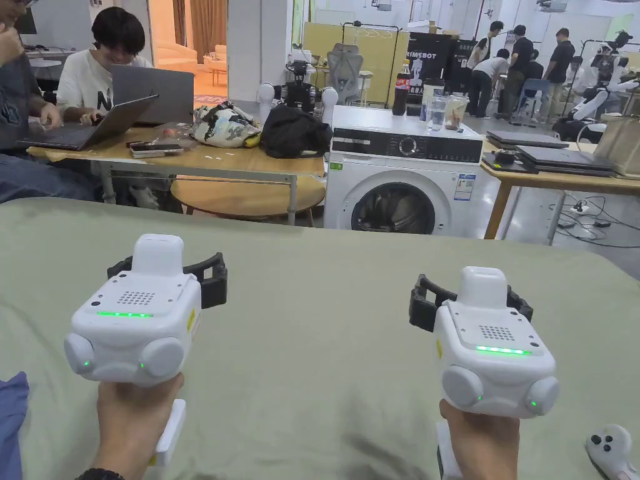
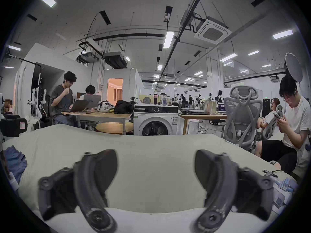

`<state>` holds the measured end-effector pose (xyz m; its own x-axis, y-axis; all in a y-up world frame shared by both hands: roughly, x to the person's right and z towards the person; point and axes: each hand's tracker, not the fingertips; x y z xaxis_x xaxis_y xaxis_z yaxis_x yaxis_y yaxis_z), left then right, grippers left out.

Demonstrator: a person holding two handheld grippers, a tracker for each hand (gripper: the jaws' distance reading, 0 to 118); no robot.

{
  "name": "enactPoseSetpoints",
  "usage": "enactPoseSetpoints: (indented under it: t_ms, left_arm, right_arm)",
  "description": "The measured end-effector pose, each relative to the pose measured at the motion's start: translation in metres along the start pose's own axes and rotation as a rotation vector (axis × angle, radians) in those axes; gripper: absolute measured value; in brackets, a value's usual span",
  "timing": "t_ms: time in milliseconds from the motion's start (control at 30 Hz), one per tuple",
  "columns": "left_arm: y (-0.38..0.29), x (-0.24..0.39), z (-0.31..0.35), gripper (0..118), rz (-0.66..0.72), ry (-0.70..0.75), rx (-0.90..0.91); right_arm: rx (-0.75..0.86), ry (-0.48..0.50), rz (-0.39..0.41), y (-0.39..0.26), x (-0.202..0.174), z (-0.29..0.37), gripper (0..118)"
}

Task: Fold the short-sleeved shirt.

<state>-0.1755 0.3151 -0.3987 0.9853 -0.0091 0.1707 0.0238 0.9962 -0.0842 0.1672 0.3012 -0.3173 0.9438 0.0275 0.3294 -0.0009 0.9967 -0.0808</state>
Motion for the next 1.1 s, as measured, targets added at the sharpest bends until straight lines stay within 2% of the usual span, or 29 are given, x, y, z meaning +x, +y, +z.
enactPoseSetpoints:
  t_ms: [33, 67, 100, 133, 167, 200, 233, 433, 667, 800, 933, 1100]
  left_arm:
    - [0.000, 0.001, 0.000, 46, 0.002, -0.002, 0.002]
    - [0.000, 0.002, 0.001, 36, 0.004, -0.007, 0.002]
    - [0.000, 0.003, 0.001, 31, 0.003, -0.008, 0.001]
    - [0.000, 0.004, 0.002, 31, -0.001, -0.011, -0.001]
    - [-0.001, 0.006, 0.002, 14, -0.012, -0.011, -0.001]
    - [-0.002, 0.008, 0.003, 6, -0.027, -0.002, 0.001]
    - [-0.002, 0.010, 0.004, 0, -0.040, 0.010, 0.007]
    - [-0.002, 0.010, 0.007, 0, -0.047, -0.004, 0.002]
    - [0.004, -0.016, 0.011, 0, -0.009, 0.037, -0.046]
    - [0.009, -0.048, 0.021, 0, -0.025, 0.046, -0.085]
    - [0.011, -0.097, 0.037, 0, 0.007, 0.082, -0.161]
    - [0.003, -0.169, 0.054, 0, 0.059, 0.172, -0.365]
  right_arm:
    - [0.002, -0.002, -0.001, 0.001, 0.000, 0.001, 44]
    - [0.008, -0.006, -0.003, 0.001, 0.000, 0.002, 32]
    - [0.011, -0.008, -0.002, 0.001, 0.000, 0.003, 26]
    - [0.012, -0.011, 0.002, 0.001, -0.001, 0.004, 26]
    - [0.015, -0.020, 0.007, 0.002, -0.002, 0.004, 7]
    - [0.018, -0.027, 0.007, 0.002, -0.002, 0.005, 1]
    - [0.029, -0.024, -0.002, 0.003, -0.001, 0.008, 0]
    - [0.038, -0.002, 0.001, 0.007, -0.001, 0.013, 0]
    - [-0.009, 0.037, -0.040, 0.010, -0.014, 0.010, 0]
    - [-0.012, 0.082, -0.026, 0.012, -0.043, 0.011, 0]
    - [-0.021, 0.193, -0.007, 0.013, -0.090, 0.013, 0]
    - [-0.055, 0.305, 0.014, 0.008, -0.155, 0.014, 0]
